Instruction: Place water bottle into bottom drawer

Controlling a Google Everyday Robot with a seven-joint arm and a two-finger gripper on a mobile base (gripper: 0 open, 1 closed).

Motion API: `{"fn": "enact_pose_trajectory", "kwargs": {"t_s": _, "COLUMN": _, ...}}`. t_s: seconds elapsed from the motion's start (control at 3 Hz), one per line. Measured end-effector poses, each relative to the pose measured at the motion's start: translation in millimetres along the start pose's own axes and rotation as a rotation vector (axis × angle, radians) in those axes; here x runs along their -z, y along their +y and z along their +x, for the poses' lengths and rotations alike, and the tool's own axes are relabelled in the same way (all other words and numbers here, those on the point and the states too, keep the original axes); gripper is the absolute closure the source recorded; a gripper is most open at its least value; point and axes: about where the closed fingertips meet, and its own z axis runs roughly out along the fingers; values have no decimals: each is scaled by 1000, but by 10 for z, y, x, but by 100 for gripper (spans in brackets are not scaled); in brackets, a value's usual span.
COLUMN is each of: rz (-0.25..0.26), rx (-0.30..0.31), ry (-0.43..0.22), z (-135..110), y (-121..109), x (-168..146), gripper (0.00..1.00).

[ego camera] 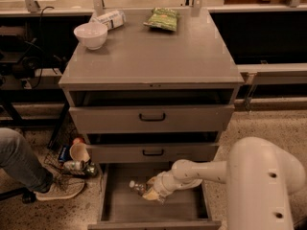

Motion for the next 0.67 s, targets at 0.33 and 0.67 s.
{"fn": "enact_pose_trajectory", "kwargs": {"t_s": 0.33, "rz": -2, "rx": -3, "ry": 78, "z": 287, "y": -56, "x": -301, "gripper": 100}}
{"fn": "enact_pose_trajectory", "kwargs": {"t_s": 0.67, "rz": -19, "rx": -31, "ry": 127, "z": 561, "y": -81, "x": -604, "gripper": 100}}
